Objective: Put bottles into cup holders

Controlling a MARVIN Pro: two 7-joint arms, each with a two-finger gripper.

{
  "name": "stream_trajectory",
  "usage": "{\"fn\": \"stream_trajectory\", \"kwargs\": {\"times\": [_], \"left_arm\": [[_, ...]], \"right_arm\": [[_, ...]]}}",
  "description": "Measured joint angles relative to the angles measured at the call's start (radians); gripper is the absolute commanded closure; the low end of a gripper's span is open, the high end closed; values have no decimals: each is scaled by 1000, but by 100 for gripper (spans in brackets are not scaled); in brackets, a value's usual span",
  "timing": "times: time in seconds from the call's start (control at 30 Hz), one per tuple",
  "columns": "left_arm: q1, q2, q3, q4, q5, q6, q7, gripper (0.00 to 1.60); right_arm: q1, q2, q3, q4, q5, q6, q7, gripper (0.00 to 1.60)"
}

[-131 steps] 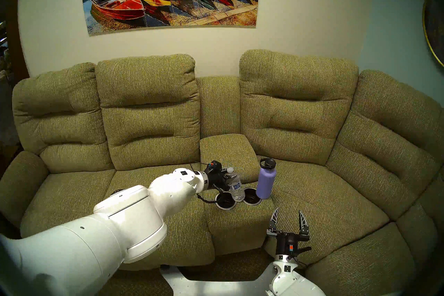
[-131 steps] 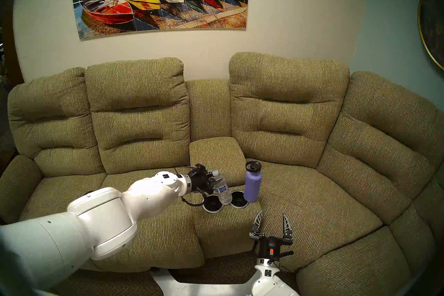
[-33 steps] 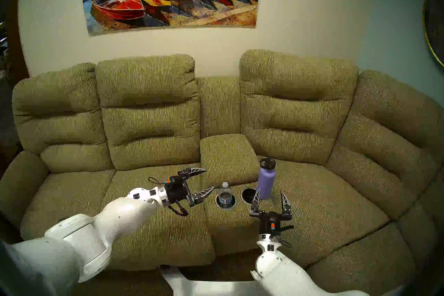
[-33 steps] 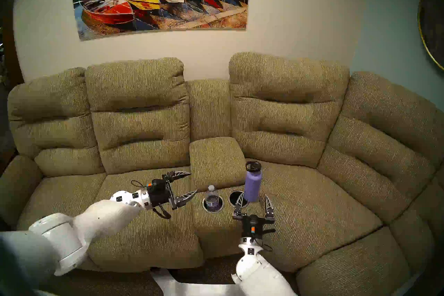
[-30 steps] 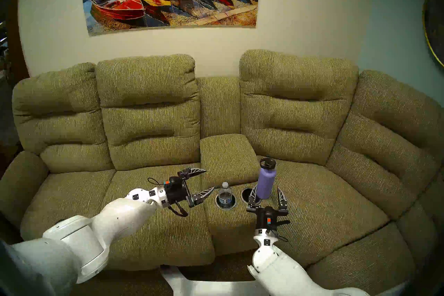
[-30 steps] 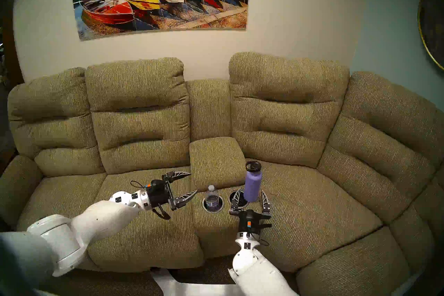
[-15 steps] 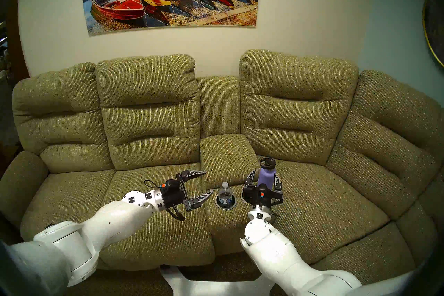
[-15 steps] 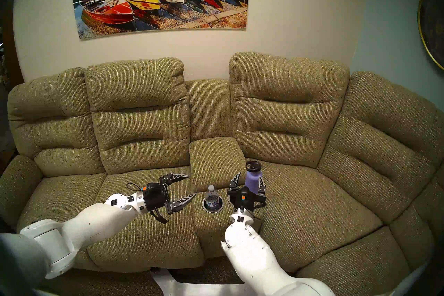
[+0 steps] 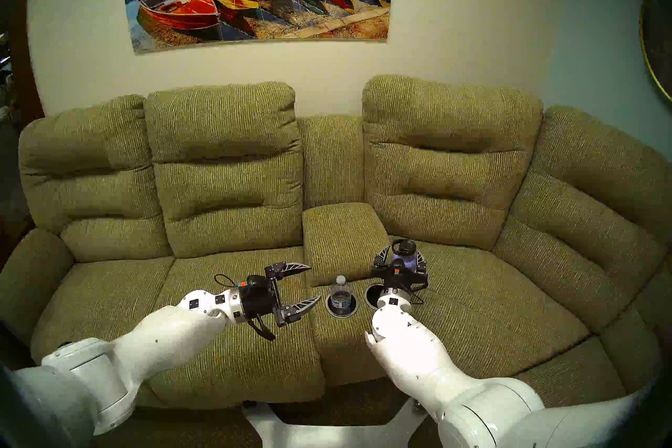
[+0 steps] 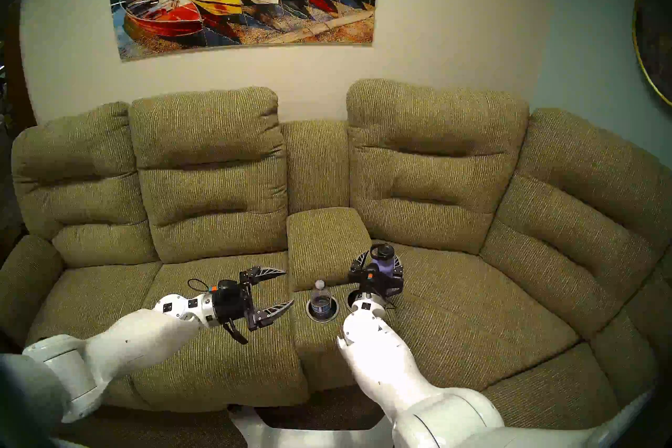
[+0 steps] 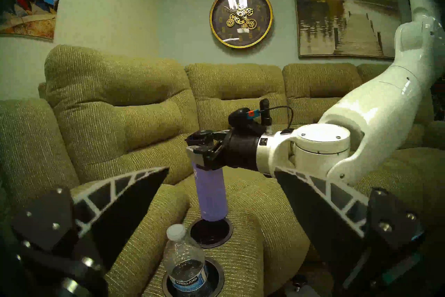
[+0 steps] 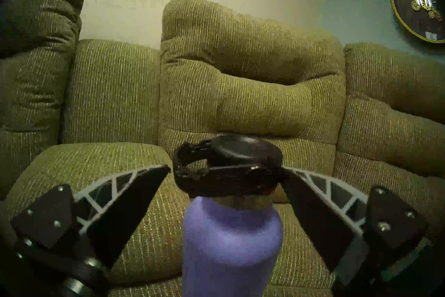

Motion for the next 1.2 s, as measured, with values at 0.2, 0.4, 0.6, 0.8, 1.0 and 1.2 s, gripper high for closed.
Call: {"fn": "stream_trajectory", "kwargs": {"times": [0.2, 0.4, 0.6, 0.8, 1.0, 1.2], "left_arm": [[1, 11, 0, -16, -3, 13, -13, 0], [1, 20, -1, -29, -6, 25, -25, 0], [1, 27, -1, -40, -12, 37, -36, 0], [1, 33, -1, -49, -18, 46, -46, 0], [3, 40, -2, -60, -29, 57, -58, 0], [6, 45, -3, -69, -40, 67, -68, 0]], "right_arm": [[58, -5, 17, 69, 12, 33, 26, 0], [114, -8, 38, 143, 30, 59, 50, 19], [151, -11, 61, 194, 49, 54, 69, 97], [166, -15, 82, 224, 66, 1, 75, 127], [164, -22, 107, 256, 87, -99, 68, 132], [160, -34, 121, 287, 99, -198, 58, 140]]}}
